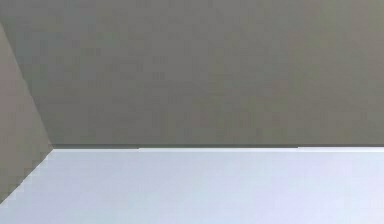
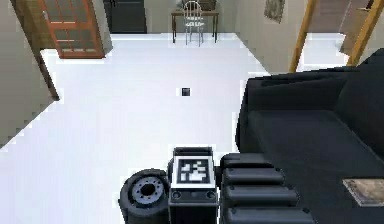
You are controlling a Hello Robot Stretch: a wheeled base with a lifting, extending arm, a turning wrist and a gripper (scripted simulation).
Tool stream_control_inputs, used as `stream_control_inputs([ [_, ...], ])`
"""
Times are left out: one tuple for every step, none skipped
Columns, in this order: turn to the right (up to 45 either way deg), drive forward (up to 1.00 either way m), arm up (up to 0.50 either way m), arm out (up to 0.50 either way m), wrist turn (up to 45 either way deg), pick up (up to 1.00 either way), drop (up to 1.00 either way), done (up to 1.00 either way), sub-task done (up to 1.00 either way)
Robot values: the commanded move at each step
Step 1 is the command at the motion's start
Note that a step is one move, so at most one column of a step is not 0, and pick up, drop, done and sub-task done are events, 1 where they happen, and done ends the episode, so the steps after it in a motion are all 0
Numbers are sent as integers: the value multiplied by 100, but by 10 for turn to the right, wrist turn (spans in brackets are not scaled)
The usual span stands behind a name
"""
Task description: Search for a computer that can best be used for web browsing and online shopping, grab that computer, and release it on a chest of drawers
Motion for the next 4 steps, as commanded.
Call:
stream_control_inputs([
  [-450, 0, 0, 0, 0, 0, 0, 0, 0],
  [-390, 0, 0, 0, 0, 0, 0, 0, 0],
  [0, 40, 0, 0, 0, 0, 0, 0, 0],
  [450, 0, 0, 0, 0, 0, 0, 0, 0],
])
